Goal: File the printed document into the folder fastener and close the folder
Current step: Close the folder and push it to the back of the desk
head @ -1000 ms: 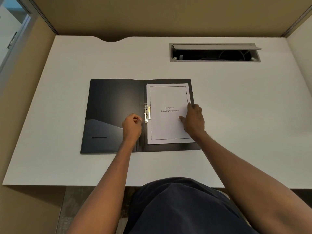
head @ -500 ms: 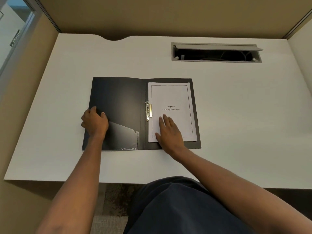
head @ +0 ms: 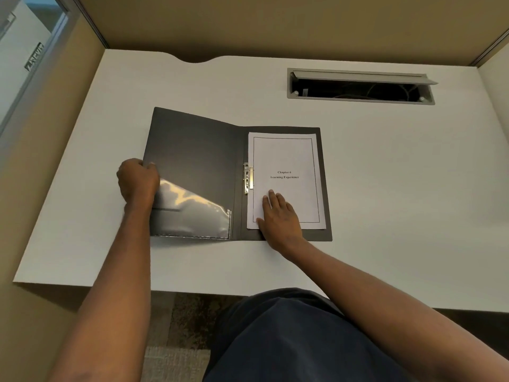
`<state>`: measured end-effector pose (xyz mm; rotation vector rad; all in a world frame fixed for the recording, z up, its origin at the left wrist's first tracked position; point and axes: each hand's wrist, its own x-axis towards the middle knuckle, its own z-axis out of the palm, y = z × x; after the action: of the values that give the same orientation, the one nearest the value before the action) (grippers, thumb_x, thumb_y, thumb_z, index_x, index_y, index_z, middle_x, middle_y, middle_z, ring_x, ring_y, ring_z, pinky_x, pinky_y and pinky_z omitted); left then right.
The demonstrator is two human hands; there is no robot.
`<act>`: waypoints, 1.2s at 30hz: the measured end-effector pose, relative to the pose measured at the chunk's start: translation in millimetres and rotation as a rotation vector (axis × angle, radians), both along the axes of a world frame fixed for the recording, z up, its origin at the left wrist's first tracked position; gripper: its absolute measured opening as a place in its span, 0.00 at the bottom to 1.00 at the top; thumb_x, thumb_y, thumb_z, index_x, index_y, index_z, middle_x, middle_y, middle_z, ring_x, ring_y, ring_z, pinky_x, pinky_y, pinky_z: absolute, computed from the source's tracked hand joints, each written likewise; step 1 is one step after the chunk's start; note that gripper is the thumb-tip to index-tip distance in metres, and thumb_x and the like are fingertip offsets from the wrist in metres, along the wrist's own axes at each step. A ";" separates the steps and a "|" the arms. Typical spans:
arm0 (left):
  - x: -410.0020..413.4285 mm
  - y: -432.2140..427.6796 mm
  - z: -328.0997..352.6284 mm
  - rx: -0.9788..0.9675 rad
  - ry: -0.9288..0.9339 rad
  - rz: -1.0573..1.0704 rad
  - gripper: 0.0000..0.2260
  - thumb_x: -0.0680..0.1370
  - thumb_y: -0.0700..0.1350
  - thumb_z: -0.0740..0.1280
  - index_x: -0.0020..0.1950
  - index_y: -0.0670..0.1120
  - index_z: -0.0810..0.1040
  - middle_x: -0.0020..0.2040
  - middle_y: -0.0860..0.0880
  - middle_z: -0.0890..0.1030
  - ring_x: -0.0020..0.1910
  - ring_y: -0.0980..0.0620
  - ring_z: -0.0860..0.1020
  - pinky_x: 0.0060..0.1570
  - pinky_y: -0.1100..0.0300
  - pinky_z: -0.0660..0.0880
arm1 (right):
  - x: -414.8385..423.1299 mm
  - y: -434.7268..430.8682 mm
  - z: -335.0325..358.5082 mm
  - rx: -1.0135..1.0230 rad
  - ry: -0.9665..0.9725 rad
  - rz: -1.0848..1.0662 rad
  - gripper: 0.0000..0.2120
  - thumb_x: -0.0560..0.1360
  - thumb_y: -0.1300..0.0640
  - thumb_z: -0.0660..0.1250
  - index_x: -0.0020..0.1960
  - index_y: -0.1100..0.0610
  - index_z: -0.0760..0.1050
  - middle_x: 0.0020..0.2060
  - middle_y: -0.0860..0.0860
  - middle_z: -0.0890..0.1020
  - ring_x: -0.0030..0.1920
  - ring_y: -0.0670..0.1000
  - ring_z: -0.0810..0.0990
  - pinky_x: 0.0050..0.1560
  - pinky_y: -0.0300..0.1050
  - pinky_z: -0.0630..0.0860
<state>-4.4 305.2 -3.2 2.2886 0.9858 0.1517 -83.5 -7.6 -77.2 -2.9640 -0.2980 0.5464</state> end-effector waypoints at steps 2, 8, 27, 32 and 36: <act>0.8 1.7 17.5 -0.014 -0.044 0.004 0.10 0.77 0.42 0.66 0.50 0.38 0.85 0.49 0.36 0.86 0.51 0.34 0.83 0.49 0.51 0.77 | 2.5 0.4 4.3 0.007 -0.005 -0.005 0.29 0.85 0.47 0.58 0.80 0.59 0.57 0.82 0.58 0.57 0.81 0.61 0.57 0.79 0.56 0.61; 6.4 -3.2 66.5 -0.129 -0.132 -0.162 0.06 0.76 0.41 0.72 0.51 0.43 0.86 0.45 0.44 0.85 0.46 0.44 0.84 0.51 0.49 0.82 | 23.7 11.9 43.7 0.185 -0.021 -0.139 0.23 0.84 0.46 0.59 0.74 0.56 0.69 0.73 0.55 0.73 0.71 0.57 0.73 0.71 0.53 0.71; -7.0 -158.0 98.4 -0.601 -0.148 -0.596 0.14 0.85 0.40 0.62 0.66 0.50 0.83 0.60 0.51 0.86 0.57 0.53 0.84 0.57 0.47 0.84 | 77.6 30.0 210.7 0.583 -0.242 -0.216 0.22 0.80 0.64 0.68 0.72 0.60 0.69 0.64 0.57 0.75 0.61 0.55 0.79 0.58 0.44 0.77; -6.2 -182.5 71.5 -0.531 -0.090 -0.784 0.19 0.84 0.45 0.65 0.71 0.65 0.76 0.77 0.54 0.73 0.77 0.52 0.70 0.76 0.45 0.69 | 80.5 -10.8 196.0 0.511 -0.298 -0.292 0.20 0.79 0.68 0.66 0.70 0.60 0.71 0.62 0.57 0.75 0.55 0.54 0.79 0.52 0.43 0.76; -4.8 -206.7 49.8 -0.351 0.039 -0.909 0.23 0.84 0.53 0.65 0.79 0.63 0.68 0.84 0.52 0.61 0.82 0.47 0.63 0.78 0.46 0.62 | 82.5 -50.3 175.5 0.450 -0.301 -0.414 0.18 0.79 0.67 0.67 0.67 0.60 0.72 0.63 0.55 0.72 0.51 0.53 0.79 0.55 0.48 0.81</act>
<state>-9.2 98.5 46.6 2.1791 -0.0822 -0.4136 -1.1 -57.9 98.2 -2.5464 0.1542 -0.0208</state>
